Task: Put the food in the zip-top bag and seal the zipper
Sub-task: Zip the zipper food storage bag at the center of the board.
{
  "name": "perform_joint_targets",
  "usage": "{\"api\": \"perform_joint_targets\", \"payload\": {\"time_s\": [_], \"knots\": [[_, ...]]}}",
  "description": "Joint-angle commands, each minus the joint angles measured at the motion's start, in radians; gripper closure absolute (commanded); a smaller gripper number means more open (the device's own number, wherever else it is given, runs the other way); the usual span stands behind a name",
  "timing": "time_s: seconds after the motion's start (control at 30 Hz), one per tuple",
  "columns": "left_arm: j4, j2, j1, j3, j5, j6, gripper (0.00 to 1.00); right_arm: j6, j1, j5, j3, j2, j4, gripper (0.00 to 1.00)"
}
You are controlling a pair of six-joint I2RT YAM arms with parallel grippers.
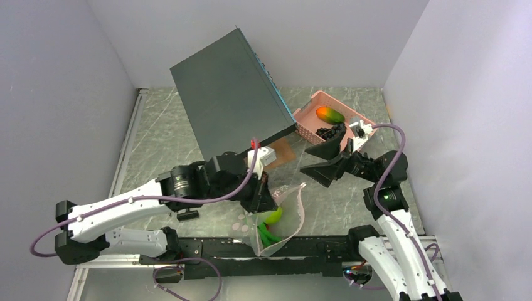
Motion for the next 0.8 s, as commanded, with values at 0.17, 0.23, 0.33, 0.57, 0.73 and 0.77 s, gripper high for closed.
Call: {"api": "perform_joint_targets", "payload": {"time_s": [0.17,0.23,0.33,0.57,0.73,0.77], "knots": [[-0.097,-0.129,0.0,0.071,0.076,0.144,1.0,-0.074,0.119,-0.088,0.043,0.083,0.273,0.09],[-0.11,-0.15,0.001,0.076,0.066,0.15,1.0,-0.05,0.169,-0.137,0.034,0.121,0.369,0.1],[-0.126,-0.177,0.005,0.081,0.05,0.155,1.0,-0.032,0.252,-0.21,0.049,0.192,0.451,0.17],[-0.165,-0.22,0.015,0.079,-0.013,0.132,1.0,-0.229,0.319,-0.205,0.152,0.177,0.216,0.15],[-0.18,-0.239,0.031,0.086,-0.08,0.114,1.0,-0.275,0.321,-0.195,0.114,0.111,0.15,0.11],[-0.183,-0.244,0.039,0.087,-0.09,0.112,1.0,-0.263,0.321,-0.189,0.097,0.094,0.168,0.11]]}}
